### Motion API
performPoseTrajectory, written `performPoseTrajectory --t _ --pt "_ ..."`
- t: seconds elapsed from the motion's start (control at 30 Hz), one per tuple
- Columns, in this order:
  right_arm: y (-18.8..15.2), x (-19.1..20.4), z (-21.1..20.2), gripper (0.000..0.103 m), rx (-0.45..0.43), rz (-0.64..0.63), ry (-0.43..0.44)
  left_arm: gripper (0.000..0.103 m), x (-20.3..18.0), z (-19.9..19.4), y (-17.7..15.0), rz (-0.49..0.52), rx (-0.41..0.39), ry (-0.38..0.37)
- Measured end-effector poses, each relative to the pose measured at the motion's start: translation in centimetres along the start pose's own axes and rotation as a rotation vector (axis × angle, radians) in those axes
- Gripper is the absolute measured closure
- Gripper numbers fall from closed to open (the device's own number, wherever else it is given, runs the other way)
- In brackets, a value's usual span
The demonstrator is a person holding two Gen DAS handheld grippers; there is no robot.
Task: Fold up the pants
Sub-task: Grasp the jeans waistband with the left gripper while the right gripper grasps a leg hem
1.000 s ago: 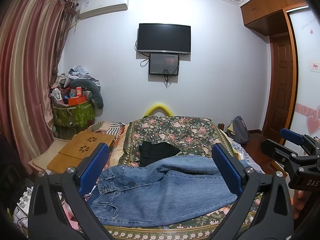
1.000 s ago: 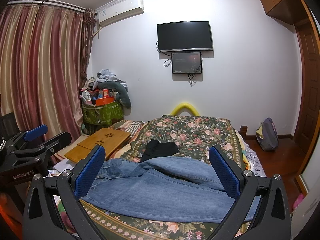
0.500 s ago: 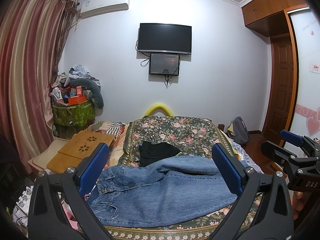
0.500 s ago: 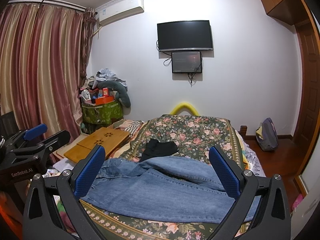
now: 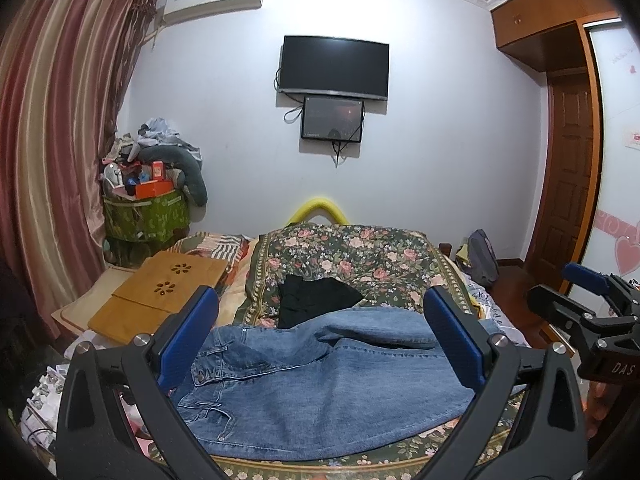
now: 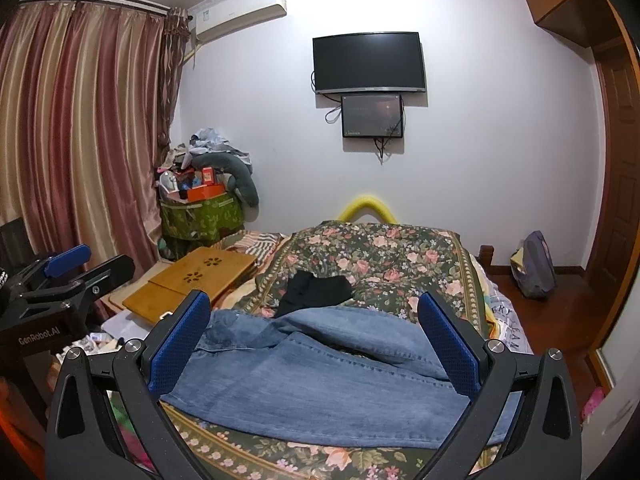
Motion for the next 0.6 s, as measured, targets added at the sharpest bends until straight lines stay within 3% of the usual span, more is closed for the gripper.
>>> performPoseTrajectory --t 0.17,0.33,0.6 --pt "0.5 -1.5 3.4 0.000 0.030 -0.017 -0.019 0.000 1.9 4.5 0.4 -0.010 0.052 -0.003" --pt "0.5 -3.1 7.9 0.000 0.076 -0.053 -0.052 0.000 4.7 10.0 1.3 0.007 0.090 0.084" --pt "-0.7 -6.8 17.1 0.000 0.208 -0.085 -0.042 0.000 11.7 22.2 -0.5 -0.030 0.301 0.162"
Point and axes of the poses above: each gripper's, at about its wrist camera, not at the fingertips, and z roughly the way its jaws point, x to its left, y to its top, the point moved 2 cm from there along z, roughly the way its jaws point, and after that the axes turned 3 degrees about -y, right-handed, at the moved point
